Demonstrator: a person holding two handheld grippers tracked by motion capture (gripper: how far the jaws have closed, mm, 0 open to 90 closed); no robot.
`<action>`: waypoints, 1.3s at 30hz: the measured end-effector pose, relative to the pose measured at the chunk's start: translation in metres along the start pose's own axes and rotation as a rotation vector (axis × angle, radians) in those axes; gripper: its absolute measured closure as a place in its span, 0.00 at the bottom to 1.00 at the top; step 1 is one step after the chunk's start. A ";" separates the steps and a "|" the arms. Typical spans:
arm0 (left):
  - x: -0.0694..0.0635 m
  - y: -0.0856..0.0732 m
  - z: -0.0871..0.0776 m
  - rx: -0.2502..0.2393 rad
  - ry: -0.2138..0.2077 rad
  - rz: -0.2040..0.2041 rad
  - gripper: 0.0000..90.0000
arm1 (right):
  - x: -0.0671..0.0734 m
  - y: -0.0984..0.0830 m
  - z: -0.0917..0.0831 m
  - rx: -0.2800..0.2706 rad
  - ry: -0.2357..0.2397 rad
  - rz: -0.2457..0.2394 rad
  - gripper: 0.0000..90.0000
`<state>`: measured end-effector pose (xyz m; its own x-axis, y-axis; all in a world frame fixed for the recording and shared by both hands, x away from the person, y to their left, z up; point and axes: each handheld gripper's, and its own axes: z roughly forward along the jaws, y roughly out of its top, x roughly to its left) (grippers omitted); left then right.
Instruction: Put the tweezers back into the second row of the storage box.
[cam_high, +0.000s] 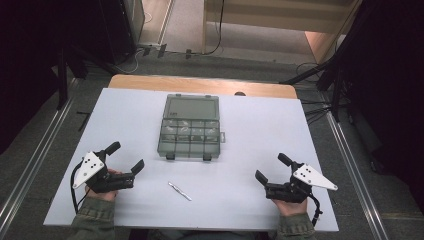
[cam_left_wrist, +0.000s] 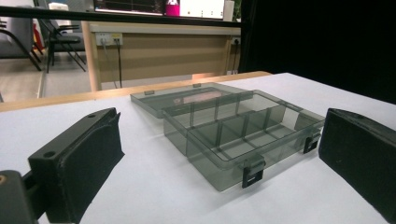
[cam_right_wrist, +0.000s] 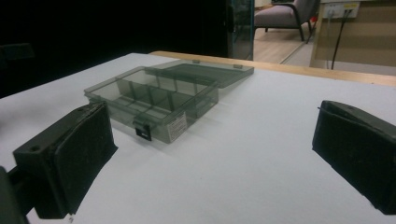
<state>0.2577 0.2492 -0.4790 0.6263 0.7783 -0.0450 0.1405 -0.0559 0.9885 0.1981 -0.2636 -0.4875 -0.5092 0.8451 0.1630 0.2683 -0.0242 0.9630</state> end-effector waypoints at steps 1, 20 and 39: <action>0.000 0.001 -0.001 0.000 0.006 0.002 0.00 | 0.000 0.000 0.001 0.005 0.010 -0.013 0.00; 0.006 0.003 -0.010 -0.029 0.016 -0.063 0.00 | 0.005 -0.001 0.006 0.049 0.014 -0.050 0.00; 0.006 0.003 -0.015 -0.033 0.029 -0.061 0.00 | 0.010 0.002 0.023 0.164 0.057 -0.016 0.00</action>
<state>0.2503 0.2631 -0.4743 0.5944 0.7977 -0.1019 0.1526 0.0125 0.9882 0.2127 -0.2428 -0.4885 -0.5586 0.8129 0.1646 0.3873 0.0802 0.9185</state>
